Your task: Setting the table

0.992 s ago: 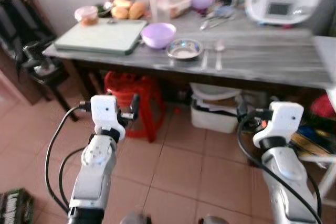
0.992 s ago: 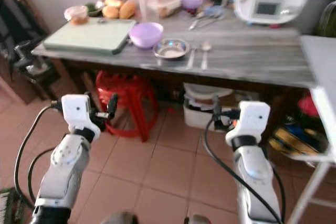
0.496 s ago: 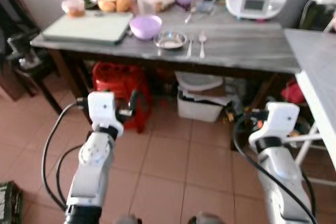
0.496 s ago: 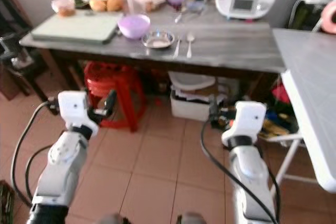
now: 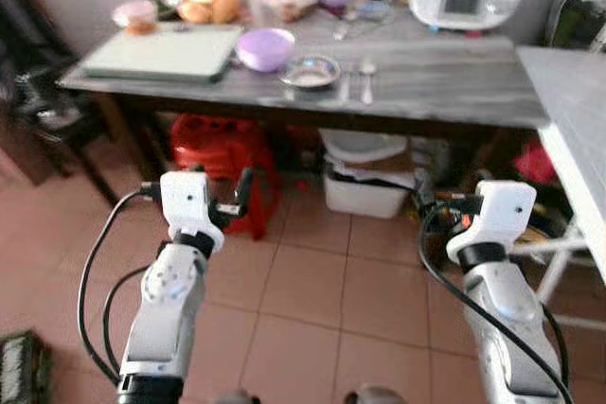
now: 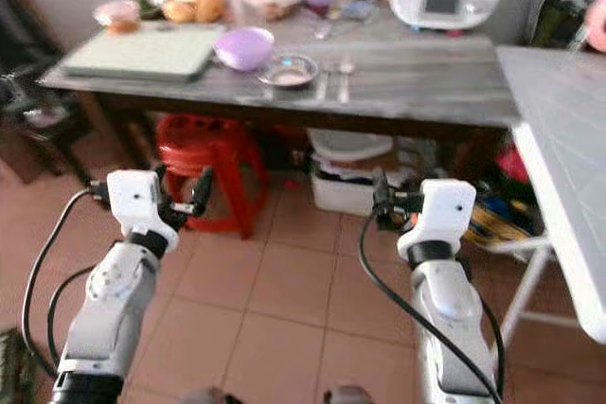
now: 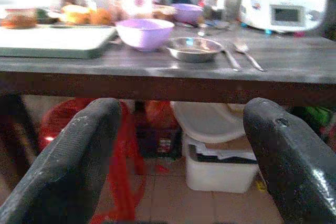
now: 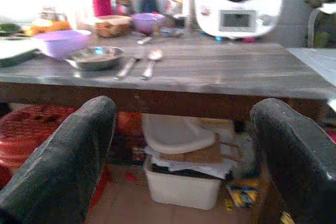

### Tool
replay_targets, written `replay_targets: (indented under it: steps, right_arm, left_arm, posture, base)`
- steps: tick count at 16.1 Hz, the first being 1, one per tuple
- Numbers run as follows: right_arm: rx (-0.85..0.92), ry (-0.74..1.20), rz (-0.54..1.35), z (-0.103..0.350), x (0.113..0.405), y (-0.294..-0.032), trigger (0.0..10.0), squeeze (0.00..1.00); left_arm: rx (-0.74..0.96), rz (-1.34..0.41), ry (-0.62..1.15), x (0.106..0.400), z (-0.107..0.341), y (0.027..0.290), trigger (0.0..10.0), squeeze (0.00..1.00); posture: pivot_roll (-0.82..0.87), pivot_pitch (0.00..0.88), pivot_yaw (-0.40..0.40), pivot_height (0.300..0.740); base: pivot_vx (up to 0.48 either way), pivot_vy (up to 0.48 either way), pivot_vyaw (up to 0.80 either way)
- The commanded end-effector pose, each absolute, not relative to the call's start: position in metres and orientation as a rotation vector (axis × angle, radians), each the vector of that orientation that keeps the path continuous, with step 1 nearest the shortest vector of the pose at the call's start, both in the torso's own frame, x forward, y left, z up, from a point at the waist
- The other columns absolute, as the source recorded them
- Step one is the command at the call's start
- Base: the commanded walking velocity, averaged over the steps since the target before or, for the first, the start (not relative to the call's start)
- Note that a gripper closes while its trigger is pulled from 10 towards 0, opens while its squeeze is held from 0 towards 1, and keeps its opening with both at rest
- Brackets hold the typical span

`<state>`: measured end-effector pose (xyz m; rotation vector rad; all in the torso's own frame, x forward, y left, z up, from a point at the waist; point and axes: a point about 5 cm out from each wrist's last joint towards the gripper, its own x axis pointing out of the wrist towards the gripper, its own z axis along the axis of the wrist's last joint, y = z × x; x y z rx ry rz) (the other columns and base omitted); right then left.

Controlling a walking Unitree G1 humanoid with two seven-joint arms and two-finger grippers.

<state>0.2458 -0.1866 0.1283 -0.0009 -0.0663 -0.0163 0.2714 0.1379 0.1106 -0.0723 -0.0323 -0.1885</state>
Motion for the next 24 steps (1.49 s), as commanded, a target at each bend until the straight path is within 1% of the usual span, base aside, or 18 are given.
replay_targets:
  steps: [1,2,9,13,14,22,24]
  right_arm:
    - [0.002,-0.067,-0.014,0.129,0.247,-0.1866,10.0,0.0]
    - [0.002,-0.067,-0.014,0.129,0.2472,-0.1867,10.0,0.0]
    - [-0.002,-0.064,-0.012,0.1294,0.2487,-0.1879,10.0,0.0]
    - [0.0,-0.056,-0.012,0.128,0.2489,-0.1884,10.0,0.0]
    - [-0.001,-0.055,-0.012,0.1278,0.2493,-0.188,10.0,0.0]
    - [-0.006,-0.066,-0.037,0.1314,0.2509,-0.1902,10.0,0.0]
    - [-0.007,-0.069,-0.026,0.132,0.2514,-0.1872,10.0,0.0]
  left_arm:
    - [-0.065,-0.193,-0.044,0.2722,0.1146,0.1383,10.0,0.0]
    - [-0.065,-0.195,-0.043,0.2721,0.1147,0.1382,10.0,0.0]
    - [-0.069,-0.212,-0.039,0.2718,0.1131,0.1367,10.0,0.0]
    - [-0.059,-0.135,-0.012,0.2724,0.1084,0.1418,10.0,0.0]
    - [-0.06,-0.152,-0.021,0.2725,0.1092,0.1412,10.0,0.0]
    - [-0.062,-0.197,-0.024,0.2781,0.1132,0.1364,10.0,0.0]
    - [-0.056,-0.21,-0.025,0.2779,0.1138,0.1378,10.0,0.0]
  posture:
    - [-0.02,0.0,0.049,0.74]
    - [-0.02,0.0,0.048,0.74]
    - [-0.03,0.0,0.047,0.74]
    - [-0.03,0.0,0.044,0.74]
    - [-0.03,0.0,0.045,0.74]
    - [-0.03,0.0,0.07,0.74]
    - [-0.03,0.0,0.074,0.74]
  base:
    - [0.0,0.0,-0.58]
    - [0.0,0.0,-0.57]
    - [0.0,0.0,0.0]
    - [0.0,0.0,0.0]
    - [0.0,0.0,0.0]
    - [0.0,0.0,-0.72]
    - [0.0,-0.124,-0.32]
